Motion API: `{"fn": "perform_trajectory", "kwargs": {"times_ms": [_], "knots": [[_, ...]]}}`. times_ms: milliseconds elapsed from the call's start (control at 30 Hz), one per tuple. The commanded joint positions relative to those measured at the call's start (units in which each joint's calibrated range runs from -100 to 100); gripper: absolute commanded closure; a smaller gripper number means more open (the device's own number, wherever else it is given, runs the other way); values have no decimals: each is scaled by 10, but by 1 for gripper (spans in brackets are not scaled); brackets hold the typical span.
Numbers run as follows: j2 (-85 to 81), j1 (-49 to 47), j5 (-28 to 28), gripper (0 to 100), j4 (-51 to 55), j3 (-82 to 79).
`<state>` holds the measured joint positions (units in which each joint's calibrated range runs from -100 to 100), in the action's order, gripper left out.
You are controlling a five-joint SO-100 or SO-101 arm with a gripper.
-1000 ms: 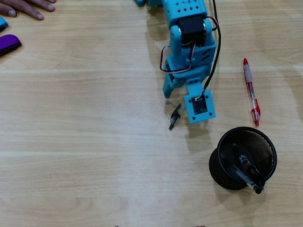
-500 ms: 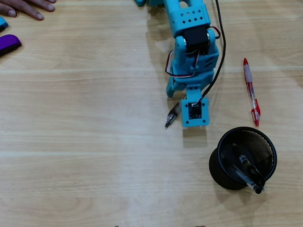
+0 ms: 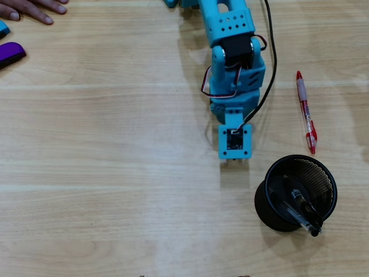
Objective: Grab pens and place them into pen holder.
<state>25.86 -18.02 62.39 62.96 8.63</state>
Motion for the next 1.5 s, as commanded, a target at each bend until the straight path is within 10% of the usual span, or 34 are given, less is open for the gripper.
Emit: {"fn": "perform_trajectory", "kwargs": {"times_ms": [0,500,1333,1467], "knots": [[-133,20,-27,98,-13,54],[51,-66,-57,98,-549,360],[139,-79,-44,87,-559,270],[34,-101,-115,87,-439,298]]}}
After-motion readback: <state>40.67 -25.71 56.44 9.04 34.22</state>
